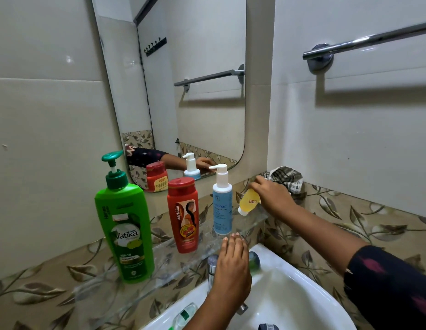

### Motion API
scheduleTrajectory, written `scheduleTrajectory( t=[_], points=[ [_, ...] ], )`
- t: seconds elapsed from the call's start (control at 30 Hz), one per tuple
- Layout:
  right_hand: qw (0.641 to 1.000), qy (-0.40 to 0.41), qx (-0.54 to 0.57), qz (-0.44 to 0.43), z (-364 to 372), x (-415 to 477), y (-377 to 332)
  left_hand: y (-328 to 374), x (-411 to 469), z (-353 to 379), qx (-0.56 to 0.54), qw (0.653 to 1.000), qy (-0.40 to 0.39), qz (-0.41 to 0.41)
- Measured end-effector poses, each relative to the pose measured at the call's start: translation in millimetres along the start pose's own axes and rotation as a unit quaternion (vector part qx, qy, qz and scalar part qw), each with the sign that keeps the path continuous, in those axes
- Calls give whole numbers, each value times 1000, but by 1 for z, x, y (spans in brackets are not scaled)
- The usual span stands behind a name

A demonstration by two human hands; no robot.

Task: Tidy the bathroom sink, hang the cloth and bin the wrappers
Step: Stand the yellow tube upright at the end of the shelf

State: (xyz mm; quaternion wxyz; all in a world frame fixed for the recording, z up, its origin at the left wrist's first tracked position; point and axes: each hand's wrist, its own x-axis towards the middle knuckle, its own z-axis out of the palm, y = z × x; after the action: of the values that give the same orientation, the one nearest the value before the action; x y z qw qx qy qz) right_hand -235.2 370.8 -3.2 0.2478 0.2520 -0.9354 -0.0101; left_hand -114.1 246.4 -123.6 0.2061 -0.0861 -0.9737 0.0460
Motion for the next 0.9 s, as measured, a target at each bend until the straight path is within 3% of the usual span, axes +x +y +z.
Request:
scheduleTrajectory(
  t=[0.13,0.3,0.63,0.9],
  points=[
    [998,-34,-38,-31,-4,25,-4,-9,0,11,11,999,-25,22],
    [996,-77,-21,-40,-1,43,-1,-15,0,22,-12,999,0,47],
    [998,-55,28,-20,10,36,4,-15,-2,16,-31,998,-14,54],
    [998,-28,53,-8,12,30,3,-15,-4,11,14,998,-16,62]
  ],
)
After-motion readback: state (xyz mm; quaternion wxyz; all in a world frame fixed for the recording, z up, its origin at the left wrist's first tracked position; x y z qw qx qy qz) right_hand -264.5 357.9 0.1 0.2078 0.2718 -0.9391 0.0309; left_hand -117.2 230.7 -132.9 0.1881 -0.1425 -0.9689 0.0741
